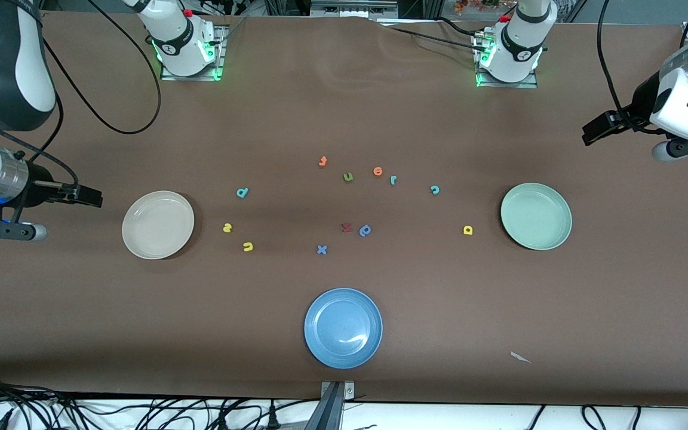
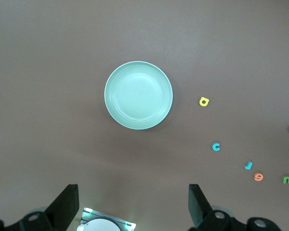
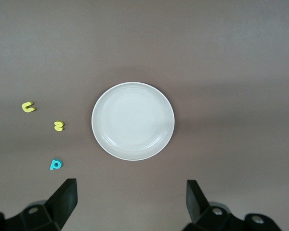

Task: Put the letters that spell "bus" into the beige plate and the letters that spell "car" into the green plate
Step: 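Move the right gripper over the cyan letter p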

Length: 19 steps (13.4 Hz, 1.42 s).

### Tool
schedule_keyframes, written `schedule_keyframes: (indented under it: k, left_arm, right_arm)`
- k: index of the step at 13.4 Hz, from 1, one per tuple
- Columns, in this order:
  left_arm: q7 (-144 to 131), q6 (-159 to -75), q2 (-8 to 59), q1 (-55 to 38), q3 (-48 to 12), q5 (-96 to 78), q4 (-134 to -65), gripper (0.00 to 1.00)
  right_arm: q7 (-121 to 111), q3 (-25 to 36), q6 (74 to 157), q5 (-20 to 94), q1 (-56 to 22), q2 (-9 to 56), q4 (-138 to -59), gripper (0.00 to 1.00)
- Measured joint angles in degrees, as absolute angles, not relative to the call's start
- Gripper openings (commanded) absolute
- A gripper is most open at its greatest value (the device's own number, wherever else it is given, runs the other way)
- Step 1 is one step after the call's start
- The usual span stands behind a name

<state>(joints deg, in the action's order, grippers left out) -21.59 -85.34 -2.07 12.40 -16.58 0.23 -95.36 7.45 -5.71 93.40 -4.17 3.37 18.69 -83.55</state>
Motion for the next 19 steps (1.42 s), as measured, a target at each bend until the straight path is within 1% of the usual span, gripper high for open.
schedule_keyframes:
  k: [4, 11, 14, 19]
  left_arm:
    - [-21.59, -85.33, -1.99, 12.40, -16.58, 0.22, -95.36, 1.00]
    - [-21.59, -85.31, -1.91, 12.40, -16.58, 0.22, -95.31, 1.00]
    - [-21.59, -85.31, -1.90, 12.40, -16.58, 0.22, -95.28, 1.00]
    - [-21.59, -85.30, -1.89, 12.40, -16.58, 0.22, -95.23, 1.00]
  right_arm:
    - [10.51, -6.05, 95.09, -4.11, 1.55, 20.08, -84.03, 0.99]
    - [26.53, -6.52, 97.84, -2.61, -9.68, 21.99, -86.11, 0.99]
    - [32.22, -6.69, 101.40, -1.77, -12.43, 22.55, -90.12, 0.99]
    - [38.92, -9.47, 109.35, -1.53, -13.01, 22.26, -99.24, 0.99]
